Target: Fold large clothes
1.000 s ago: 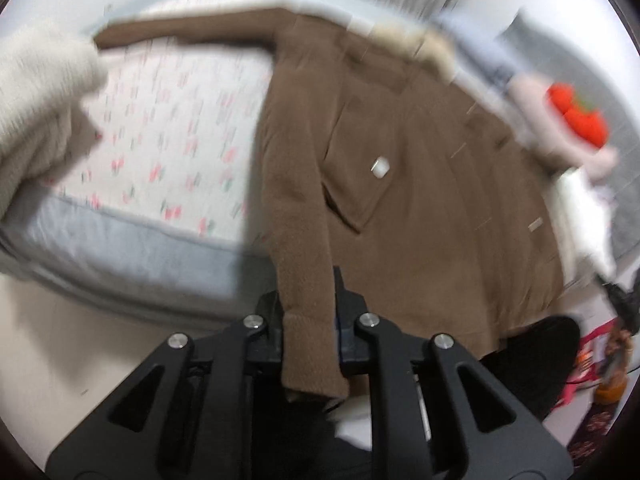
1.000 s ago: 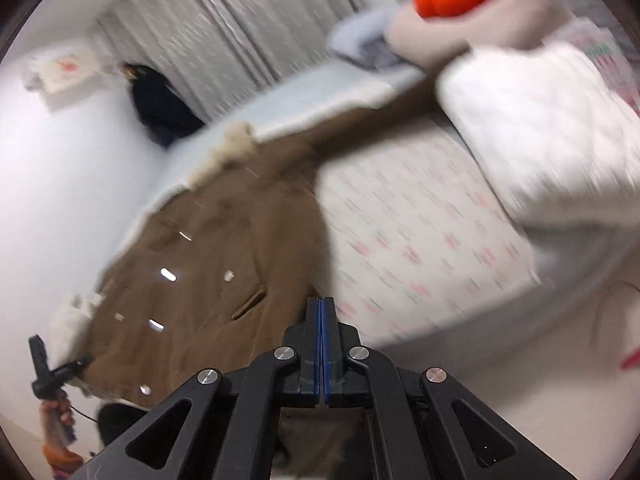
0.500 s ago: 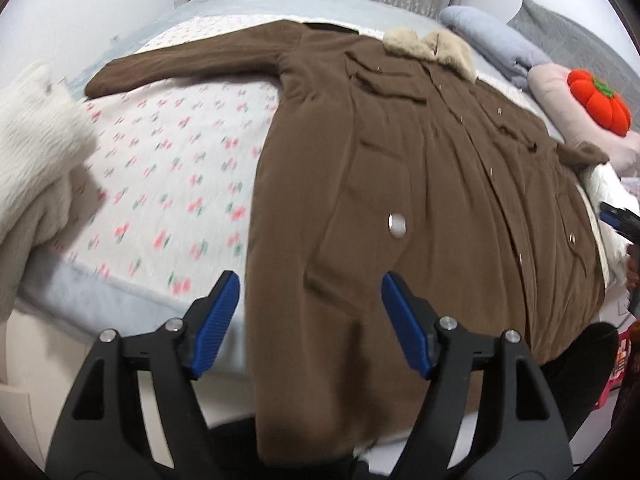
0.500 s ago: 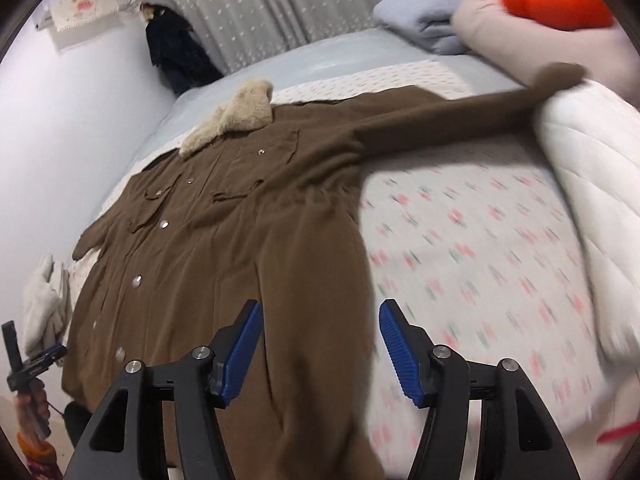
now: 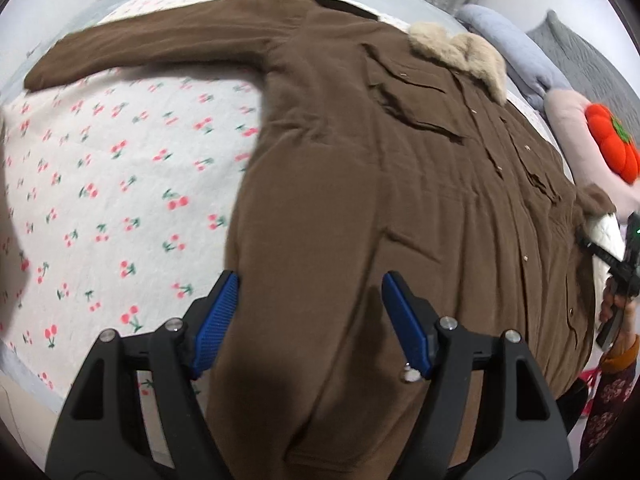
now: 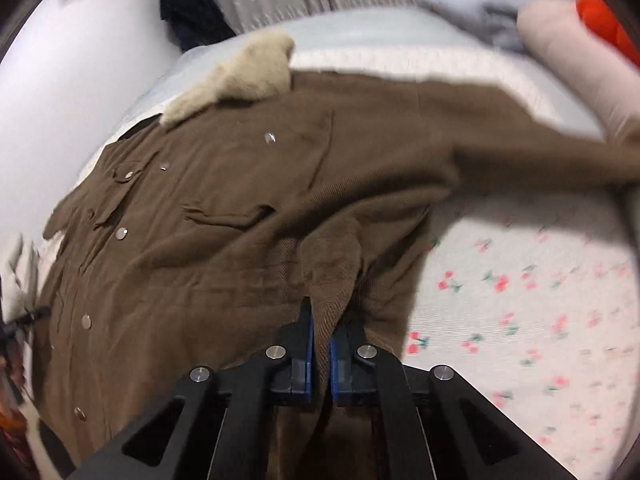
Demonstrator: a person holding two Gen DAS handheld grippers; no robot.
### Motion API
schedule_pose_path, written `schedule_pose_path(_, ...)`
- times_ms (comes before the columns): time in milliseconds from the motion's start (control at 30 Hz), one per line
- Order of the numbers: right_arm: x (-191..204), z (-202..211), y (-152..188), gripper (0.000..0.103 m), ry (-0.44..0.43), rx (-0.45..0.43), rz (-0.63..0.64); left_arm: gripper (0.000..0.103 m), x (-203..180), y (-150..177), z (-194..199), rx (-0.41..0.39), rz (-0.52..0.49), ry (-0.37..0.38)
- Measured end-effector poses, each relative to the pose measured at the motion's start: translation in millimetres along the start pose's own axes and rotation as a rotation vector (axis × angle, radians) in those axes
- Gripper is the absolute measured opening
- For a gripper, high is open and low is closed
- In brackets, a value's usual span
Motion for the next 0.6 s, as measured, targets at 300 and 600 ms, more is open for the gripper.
schedule_pose_path(300,-67.6,-22.6,47.9,0.006,-0.148,0.085,-0.301,0.074,-5.7,5.7,-25.1,0.046,-0.076,-0.05)
schedule_pose_path(600,-67.8,56.8,87.7,0.06,-0.223,0.082,-0.265,0.074,5.3,37.6,8.4,0.079,-0.045,0.035)
Point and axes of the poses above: each gripper's, at about its wrist camera, not at the fingertips, and z roughly against the way its jaws point, x to its left, y to its underside, the point moved 8 cm from there along -z, roughly the way its jaws point, and after that the axes turned 9 degrees about y, right-handed, at the moved point
